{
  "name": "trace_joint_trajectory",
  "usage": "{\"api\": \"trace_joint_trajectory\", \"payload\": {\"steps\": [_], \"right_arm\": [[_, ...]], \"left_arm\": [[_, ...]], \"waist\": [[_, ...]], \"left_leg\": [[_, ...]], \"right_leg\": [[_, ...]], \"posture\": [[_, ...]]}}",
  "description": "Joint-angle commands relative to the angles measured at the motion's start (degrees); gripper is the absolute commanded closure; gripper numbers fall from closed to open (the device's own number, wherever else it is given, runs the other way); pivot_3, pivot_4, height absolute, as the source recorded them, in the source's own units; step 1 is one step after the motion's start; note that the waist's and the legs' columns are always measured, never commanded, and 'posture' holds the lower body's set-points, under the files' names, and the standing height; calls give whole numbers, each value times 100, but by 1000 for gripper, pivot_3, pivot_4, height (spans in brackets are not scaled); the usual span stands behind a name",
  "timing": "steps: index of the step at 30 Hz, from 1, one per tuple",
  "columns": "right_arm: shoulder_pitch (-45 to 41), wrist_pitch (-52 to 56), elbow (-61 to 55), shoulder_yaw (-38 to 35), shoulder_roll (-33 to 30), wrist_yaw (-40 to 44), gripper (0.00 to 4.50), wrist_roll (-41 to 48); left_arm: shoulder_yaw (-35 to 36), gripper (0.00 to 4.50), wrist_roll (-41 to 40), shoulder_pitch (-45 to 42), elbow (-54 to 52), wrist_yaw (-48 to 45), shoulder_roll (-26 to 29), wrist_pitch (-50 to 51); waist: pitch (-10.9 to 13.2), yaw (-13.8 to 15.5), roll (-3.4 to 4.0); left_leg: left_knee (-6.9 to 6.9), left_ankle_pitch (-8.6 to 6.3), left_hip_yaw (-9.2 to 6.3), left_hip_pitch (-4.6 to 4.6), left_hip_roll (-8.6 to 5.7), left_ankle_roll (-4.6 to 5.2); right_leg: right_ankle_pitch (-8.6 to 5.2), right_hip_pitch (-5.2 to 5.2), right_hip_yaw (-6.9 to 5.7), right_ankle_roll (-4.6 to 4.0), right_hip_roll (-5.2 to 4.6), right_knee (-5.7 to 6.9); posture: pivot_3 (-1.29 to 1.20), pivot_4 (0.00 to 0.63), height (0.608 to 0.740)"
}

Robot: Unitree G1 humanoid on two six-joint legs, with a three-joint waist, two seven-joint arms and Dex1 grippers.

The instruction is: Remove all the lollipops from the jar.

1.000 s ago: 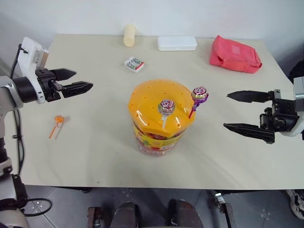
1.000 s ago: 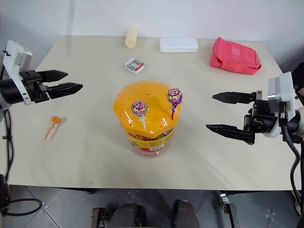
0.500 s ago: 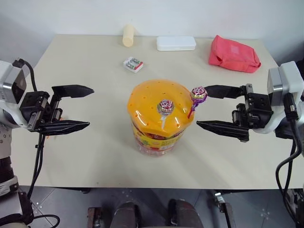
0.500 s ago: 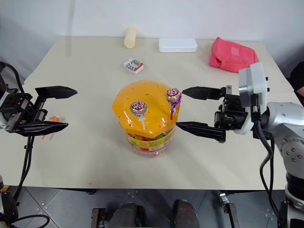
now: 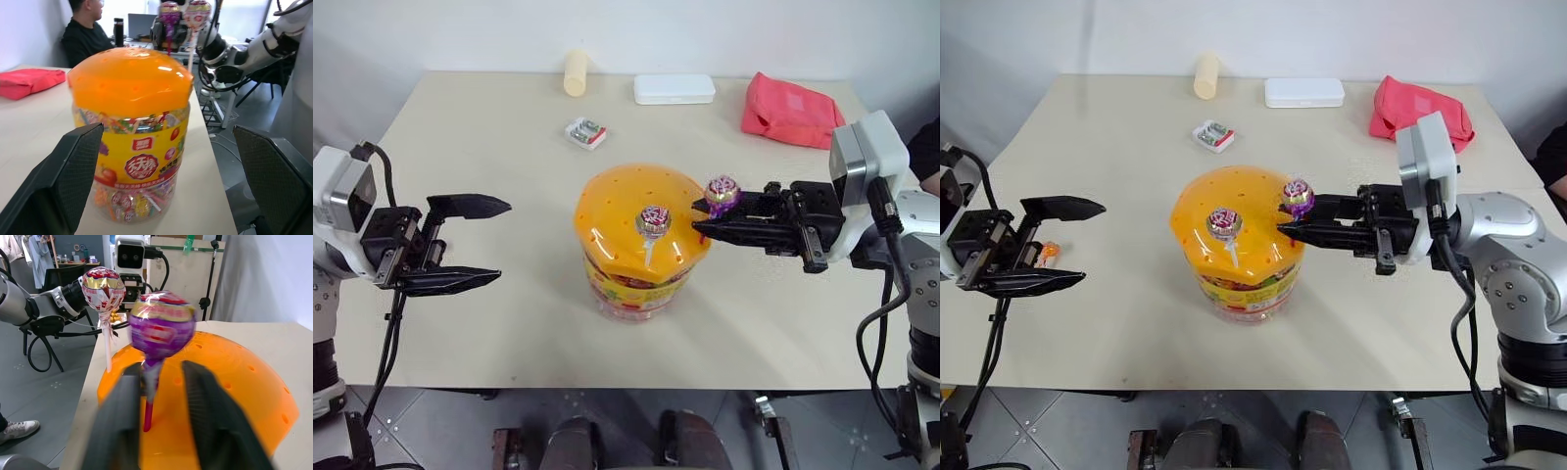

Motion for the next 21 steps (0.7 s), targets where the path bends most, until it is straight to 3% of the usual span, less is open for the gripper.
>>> {"api": "trace_joint_trajectory", "payload": {"steps": [1,10,15,21], "right_arm": [[-190,-128,-11,-146,-10,29,4432,-21],[-973,46,452,-655,-166,-557,4432,83],[-1248,310,1200,-913,-793,-1142,4432,-475],[-703,1540,1800,-618,-2019,-1357,4432,-1099]], "left_arm": [[167,0,-202,42,-125,3,18,-54],[45,0,-201,-90,163,-234,95,-136],[-6,0,-205,-148,246,-308,90,-164],[-41,0,-232,-174,325,-351,69,-185]], "waist": [[0,-17,0],[0,-89,0],[-2,-67,-3],[-2,-87,-3]], "left_leg": [[0,0,0,0,1,0],[-3,0,0,0,2,-1],[-4,-2,-1,0,0,1],[-9,-6,6,0,0,3]], "right_leg": [[0,0,0,0,1,0],[0,-1,-1,0,2,0],[0,0,-2,0,-2,0],[0,-2,0,0,-2,-3]], "posture": [[0,150,740],[0,150,740],[0,150,740],[0,150,740]]}}
